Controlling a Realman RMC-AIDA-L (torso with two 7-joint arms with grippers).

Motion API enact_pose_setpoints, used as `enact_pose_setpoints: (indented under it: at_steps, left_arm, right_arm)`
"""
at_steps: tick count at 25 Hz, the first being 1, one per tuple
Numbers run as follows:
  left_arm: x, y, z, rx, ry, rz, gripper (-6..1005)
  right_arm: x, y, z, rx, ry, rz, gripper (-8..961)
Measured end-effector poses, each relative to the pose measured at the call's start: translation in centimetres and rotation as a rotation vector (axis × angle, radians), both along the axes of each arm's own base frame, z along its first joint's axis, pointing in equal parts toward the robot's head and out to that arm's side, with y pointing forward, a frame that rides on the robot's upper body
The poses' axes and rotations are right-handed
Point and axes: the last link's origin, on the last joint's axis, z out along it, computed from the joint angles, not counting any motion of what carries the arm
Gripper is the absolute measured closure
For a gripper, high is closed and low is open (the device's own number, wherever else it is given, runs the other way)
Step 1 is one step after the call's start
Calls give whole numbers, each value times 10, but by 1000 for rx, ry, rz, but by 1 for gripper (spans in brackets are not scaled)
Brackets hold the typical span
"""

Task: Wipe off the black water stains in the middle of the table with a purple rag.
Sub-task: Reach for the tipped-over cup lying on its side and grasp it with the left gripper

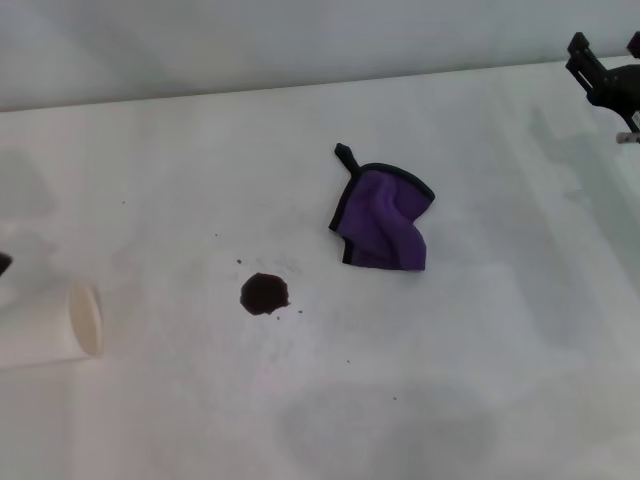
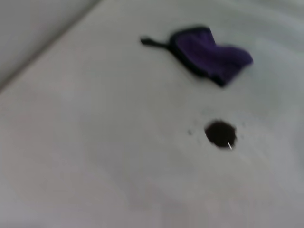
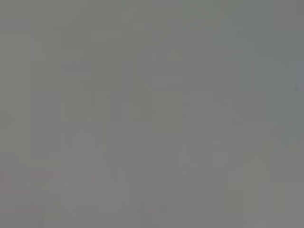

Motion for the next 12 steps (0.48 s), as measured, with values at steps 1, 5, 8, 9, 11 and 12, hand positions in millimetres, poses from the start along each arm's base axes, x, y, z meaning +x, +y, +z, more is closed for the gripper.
enact_pose_setpoints:
  at_steps: [1, 5, 8, 9, 11, 12]
  left_arm:
    - [1, -1, -1, -21, 19, -5, 123]
    - [4, -5, -11, -131, 114, -39, 123]
    - [5, -6, -19, -185, 197, -50, 123]
    - [5, -5, -22, -194, 227, -55, 123]
    - [2, -4, -29, -202, 284, -64, 123]
    - [1, -4, -34, -208, 308, -71, 123]
  right_arm:
    - [-1, 1, 0, 1, 3, 1, 101]
    - [-5, 5, -3, -4, 15, 7, 101]
    - [-7, 5, -5, -6, 23, 7, 100]
    - [-7, 5, -6, -8, 29, 6, 100]
    - [-6, 4, -8, -12, 51, -2, 100]
    - [-6, 3, -9, -11, 66, -9, 100]
